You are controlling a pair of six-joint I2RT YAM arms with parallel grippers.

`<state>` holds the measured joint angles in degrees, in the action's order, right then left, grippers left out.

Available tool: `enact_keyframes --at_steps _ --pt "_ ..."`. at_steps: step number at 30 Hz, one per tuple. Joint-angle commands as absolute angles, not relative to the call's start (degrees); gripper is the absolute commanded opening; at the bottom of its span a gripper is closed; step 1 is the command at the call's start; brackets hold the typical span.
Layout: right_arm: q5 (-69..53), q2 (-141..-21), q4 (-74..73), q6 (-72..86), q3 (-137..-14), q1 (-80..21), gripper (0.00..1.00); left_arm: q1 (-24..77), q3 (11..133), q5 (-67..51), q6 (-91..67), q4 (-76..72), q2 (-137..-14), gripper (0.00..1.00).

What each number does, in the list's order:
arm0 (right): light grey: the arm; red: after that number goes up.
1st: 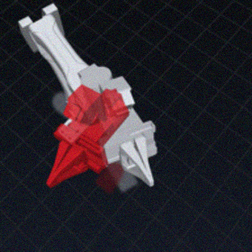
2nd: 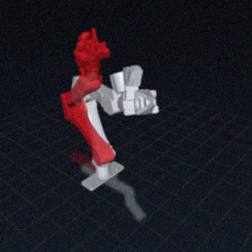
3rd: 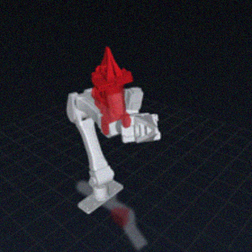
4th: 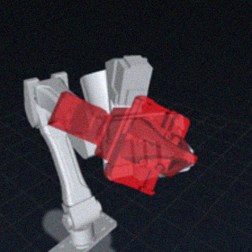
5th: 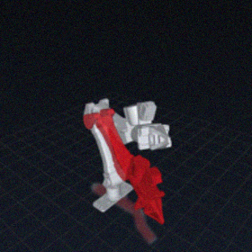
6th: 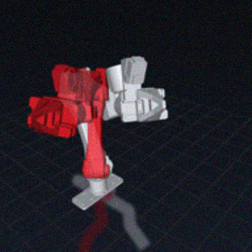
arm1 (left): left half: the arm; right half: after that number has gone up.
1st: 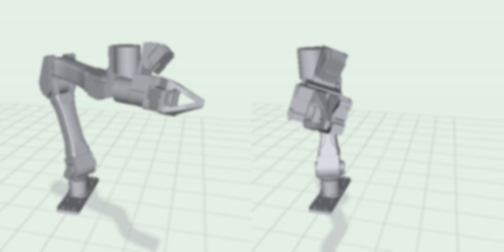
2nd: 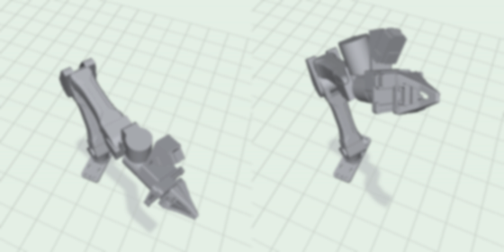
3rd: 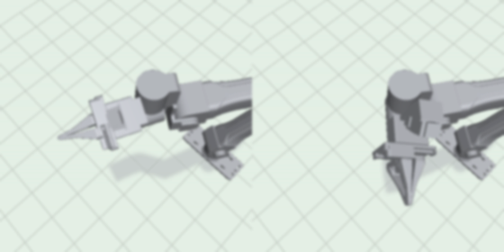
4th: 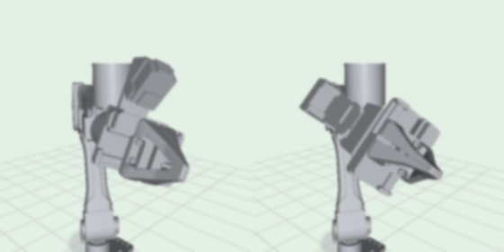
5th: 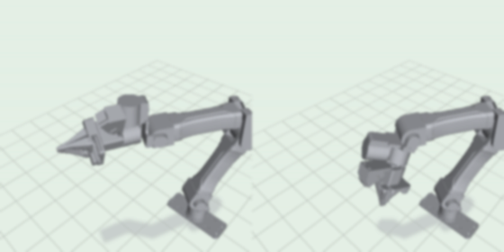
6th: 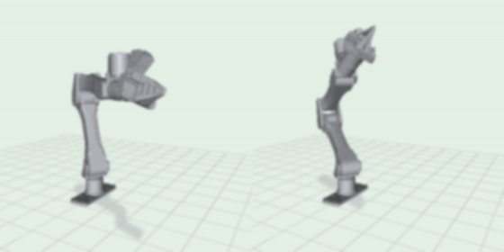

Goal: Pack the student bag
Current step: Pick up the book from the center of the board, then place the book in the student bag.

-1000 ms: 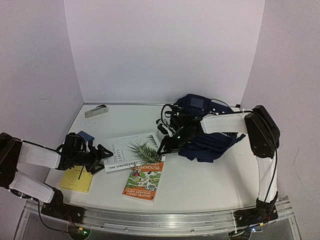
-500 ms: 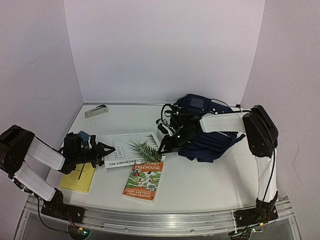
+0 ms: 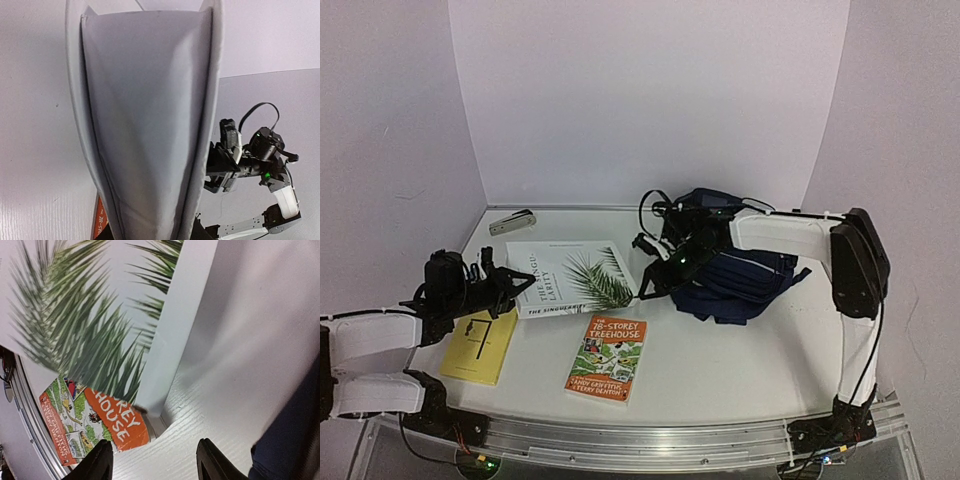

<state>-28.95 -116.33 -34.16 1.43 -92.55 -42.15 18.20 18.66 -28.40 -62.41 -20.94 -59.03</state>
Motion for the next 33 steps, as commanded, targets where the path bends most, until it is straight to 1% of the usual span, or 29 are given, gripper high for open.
enact_keyframes --at_steps 1,5,9,13,19,22,24,28,29,30,33 --pt "-18.0 -107.8 -41.7 -7.0 -95.4 -42.1 0.61 18.1 22.8 -27.1 -62.3 -19.0 -57.4 0.15" --pt "-4.2 -106.4 -44.7 -11.9 -92.4 -41.9 0.6 18.1 23.0 -27.4 -63.9 -21.0 -57.0 0.15" --pt "2.1 -105.6 -44.9 -13.9 -88.3 -40.9 0.57 18.1 22.8 -27.3 -64.6 -22.3 -56.3 0.15" --pt "5.5 -105.5 -44.9 -16.3 -85.6 -39.1 0.56 18.1 22.5 -27.4 -64.8 -22.5 -56.4 0.14" --pt "4.8 -105.6 -44.4 -18.9 -81.8 -35.9 0.5 18.2 22.0 -27.7 -65.1 -22.8 -56.1 0.14" --pt "4.4 -106.2 -43.9 -19.6 -81.3 -35.2 0.42 18.1 21.7 -27.6 -65.2 -23.0 -56.1 0.14" --pt "4.0 -106.5 -43.5 -19.8 -81.6 -35.1 0.33 18.1 21.6 -27.6 -65.3 -23.3 -56.1 0.13" --pt "-0.2 -106.6 -43.5 -18.5 -84.1 -35.2 0.07 18.1 21.7 -28.0 -65.6 -24.6 -56.2 0.12" --pt "-1.9 -106.6 -43.5 -17.9 -85.1 -35.2 0.03 18.1 21.7 -28.2 -65.7 -25.0 -56.2 0.12" --pt "-3.0 -106.6 -43.5 -17.3 -86.1 -35.4 0.0 18.1 21.8 -28.4 -65.7 -25.4 -56.2 0.12" --pt "-6.1 -106.6 -44.0 -15.1 -90.1 -35.8 0.0 18.1 22.1 -29.2 -65.8 -26.7 -56.4 0.11"
